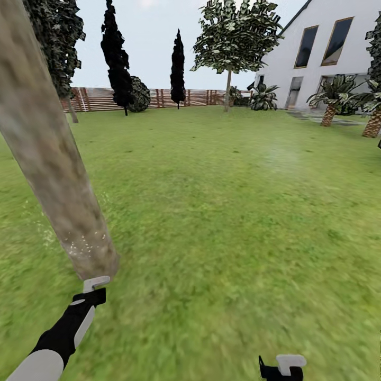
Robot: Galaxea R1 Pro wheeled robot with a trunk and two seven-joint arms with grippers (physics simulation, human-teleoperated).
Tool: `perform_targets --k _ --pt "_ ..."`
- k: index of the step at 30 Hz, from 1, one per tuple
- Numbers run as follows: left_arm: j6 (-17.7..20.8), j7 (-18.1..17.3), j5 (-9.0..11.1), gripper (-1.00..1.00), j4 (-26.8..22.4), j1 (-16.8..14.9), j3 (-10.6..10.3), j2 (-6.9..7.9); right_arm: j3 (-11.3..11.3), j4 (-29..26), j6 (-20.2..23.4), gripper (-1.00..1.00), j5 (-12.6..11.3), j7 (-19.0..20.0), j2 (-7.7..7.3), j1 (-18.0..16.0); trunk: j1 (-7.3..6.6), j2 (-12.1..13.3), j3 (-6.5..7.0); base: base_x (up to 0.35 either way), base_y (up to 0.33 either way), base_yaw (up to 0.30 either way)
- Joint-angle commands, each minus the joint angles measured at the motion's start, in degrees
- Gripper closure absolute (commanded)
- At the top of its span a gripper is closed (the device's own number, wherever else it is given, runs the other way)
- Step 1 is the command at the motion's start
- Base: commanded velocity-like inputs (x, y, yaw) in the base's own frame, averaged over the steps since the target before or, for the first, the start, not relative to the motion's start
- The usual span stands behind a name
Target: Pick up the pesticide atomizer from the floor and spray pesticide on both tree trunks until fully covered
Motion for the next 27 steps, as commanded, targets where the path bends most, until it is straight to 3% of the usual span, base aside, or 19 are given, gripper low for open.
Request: perform_targets --k 1,6,8,12,19,23,27 --pt "-0.07 0.01 -0.01 1.00 0.00 0.00 0.02 0.00 0.00 -0.02 0.01 -1.00 -0.02 0.00 0.00 0.00 0.00 0.00 0.00 0.061 -0.257 0.005" --pt "0.41 -0.24 0.04 1.00 -0.18 -0.65 -0.33 -0.07 0.00 0.05 0.02 -1.00 -0.03 -0.01 0.00 0.00 0.00 0.00 0.00 -0.149 -0.241 0.223" --pt "1.40 -0.24 -0.01 1.00 -2.95 -0.64 -0.30 -0.31 0.00 0.06 0.02 -1.00 -0.03 -0.02 0.00 0.00 0.00 0.00 0.00 -0.231 -0.200 0.276" --pt "12.09 -0.25 -0.41 1.00 -15.14 -0.36 -0.05 0.27 0.00 0.06 0.02 -1.00 -0.02 0.00 0.00 0.00 0.00 0.00 0.00 -0.246 -0.197 0.278" --pt "13.20 -0.33 -0.55 1.00 -16.73 -1.24 -0.42 -0.30 0.00 0.06 0.02 -1.00 0.02 0.00 0.05 0.00 0.00 0.00 0.00 -0.150 -0.133 0.278" --pt "14.70 -0.23 -0.49 1.00 -14.99 -8.19 -0.53 -0.43 0.00 0.06 0.02 -1.00 0.02 0.00 0.01 0.00 0.00 0.00 0.00 -0.005 -0.006 0.158" --pt "17.77 -0.90 -0.61 1.00 -2.60 -20.39 -0.55 0.05 -0.02 0.06 0.02 -1.00 0.04 0.00 -0.08 0.00 0.00 0.00 0.00 0.000 0.000 0.010"
